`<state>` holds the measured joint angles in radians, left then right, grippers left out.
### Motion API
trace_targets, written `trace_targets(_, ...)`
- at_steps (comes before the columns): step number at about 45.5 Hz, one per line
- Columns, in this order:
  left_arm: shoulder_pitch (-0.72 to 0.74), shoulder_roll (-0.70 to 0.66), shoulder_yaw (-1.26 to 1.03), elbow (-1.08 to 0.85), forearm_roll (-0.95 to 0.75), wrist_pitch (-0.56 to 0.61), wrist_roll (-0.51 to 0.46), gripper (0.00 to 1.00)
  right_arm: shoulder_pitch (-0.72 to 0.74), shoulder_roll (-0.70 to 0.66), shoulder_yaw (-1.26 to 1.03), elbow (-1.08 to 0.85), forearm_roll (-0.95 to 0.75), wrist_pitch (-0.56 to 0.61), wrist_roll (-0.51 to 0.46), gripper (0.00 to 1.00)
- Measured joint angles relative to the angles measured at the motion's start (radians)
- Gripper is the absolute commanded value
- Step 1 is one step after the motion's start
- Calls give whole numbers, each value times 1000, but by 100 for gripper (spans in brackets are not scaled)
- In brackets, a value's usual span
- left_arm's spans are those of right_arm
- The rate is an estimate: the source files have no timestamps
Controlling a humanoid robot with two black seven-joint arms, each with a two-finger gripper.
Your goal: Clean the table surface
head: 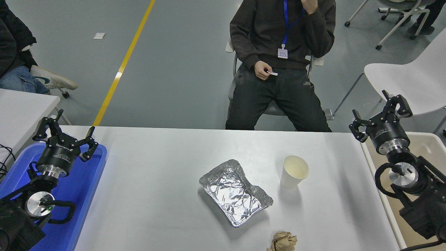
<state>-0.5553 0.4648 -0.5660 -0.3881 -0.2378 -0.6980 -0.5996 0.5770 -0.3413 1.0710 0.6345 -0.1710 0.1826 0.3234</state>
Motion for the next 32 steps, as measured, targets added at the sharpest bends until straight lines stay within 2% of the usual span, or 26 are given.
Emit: trace_targets(32,0,0,0,0,0,0,0,100,3,-4,-1,7,0,-7,0,99)
